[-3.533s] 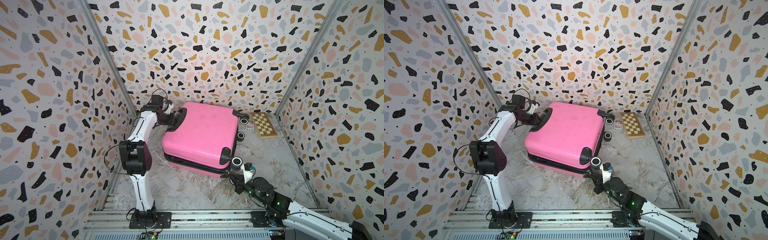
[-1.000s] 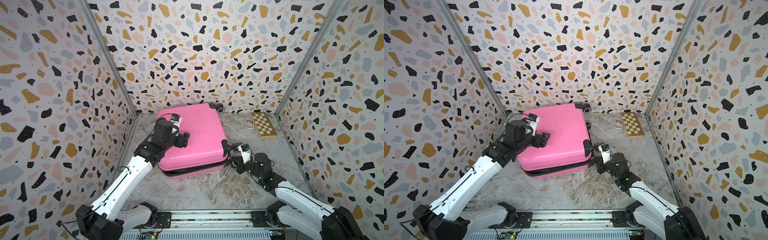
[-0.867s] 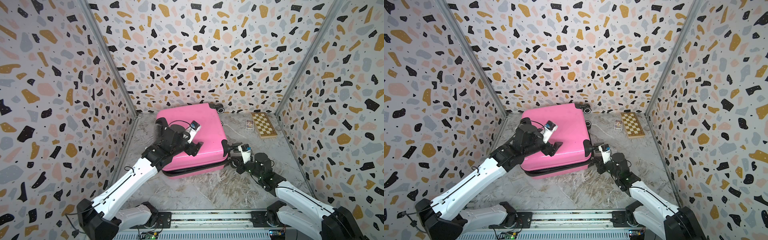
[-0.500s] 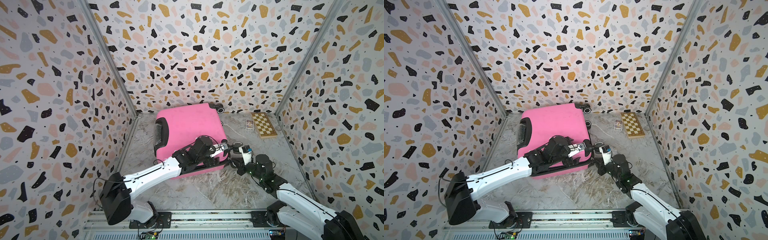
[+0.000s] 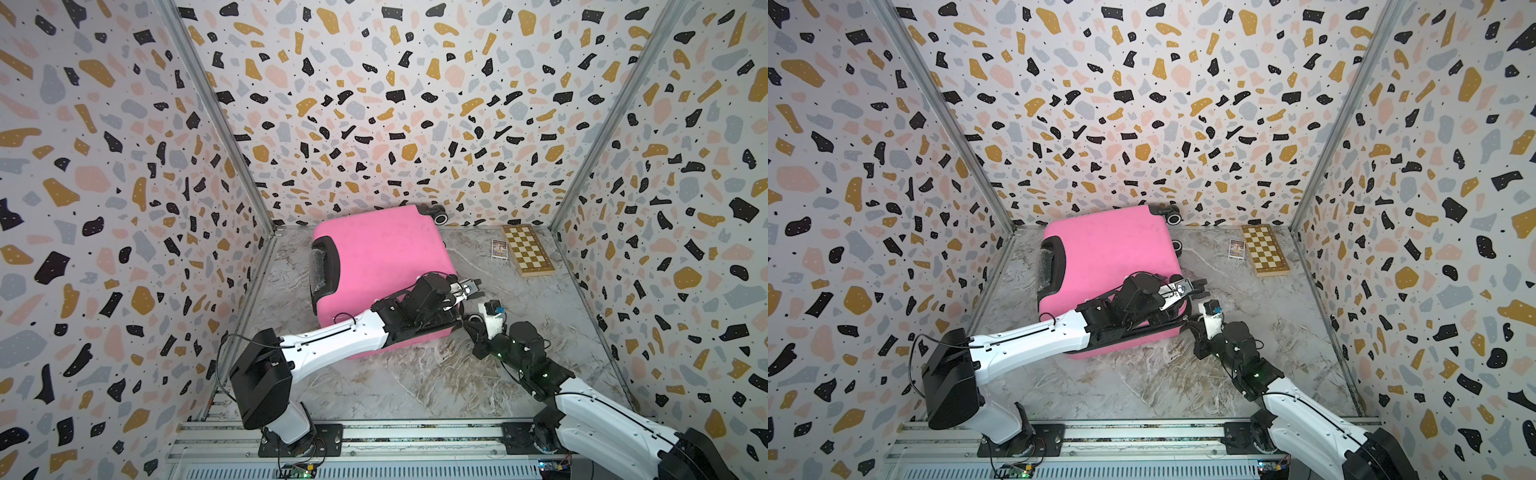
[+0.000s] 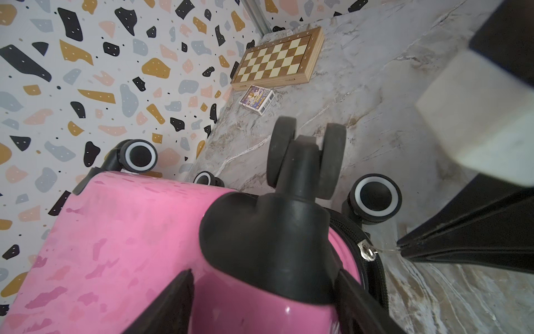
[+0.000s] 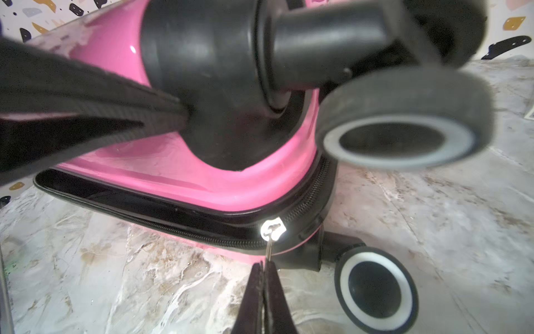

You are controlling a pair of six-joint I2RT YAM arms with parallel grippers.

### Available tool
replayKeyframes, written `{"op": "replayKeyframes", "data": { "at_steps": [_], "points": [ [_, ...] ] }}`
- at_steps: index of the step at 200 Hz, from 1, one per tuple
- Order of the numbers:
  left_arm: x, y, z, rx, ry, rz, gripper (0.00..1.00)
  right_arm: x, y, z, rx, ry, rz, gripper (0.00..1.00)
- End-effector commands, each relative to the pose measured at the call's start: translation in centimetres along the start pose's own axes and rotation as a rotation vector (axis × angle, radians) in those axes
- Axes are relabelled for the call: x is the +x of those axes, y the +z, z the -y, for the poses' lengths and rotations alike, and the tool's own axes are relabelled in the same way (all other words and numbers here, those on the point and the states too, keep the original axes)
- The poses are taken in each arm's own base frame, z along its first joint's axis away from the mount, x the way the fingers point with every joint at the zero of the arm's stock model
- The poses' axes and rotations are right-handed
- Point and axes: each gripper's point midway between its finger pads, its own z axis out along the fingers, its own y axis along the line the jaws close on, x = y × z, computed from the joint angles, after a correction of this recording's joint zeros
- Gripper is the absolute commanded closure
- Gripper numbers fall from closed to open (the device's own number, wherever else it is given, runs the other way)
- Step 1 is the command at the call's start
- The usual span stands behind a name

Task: Close the suitcase zippers
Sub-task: Zip the zipper on the suitcase.

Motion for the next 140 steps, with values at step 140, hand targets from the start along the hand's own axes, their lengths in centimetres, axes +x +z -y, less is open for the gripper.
{"op": "replayKeyframes", "data": {
  "at_steps": [140],
  "points": [
    [0.1, 4.1, -5.2, -0.189, -0.119, -0.042, 0.45, 2.0, -0.5, -8.7, -0.370, -0.095, -0.121, 1.00]
  ]
}}
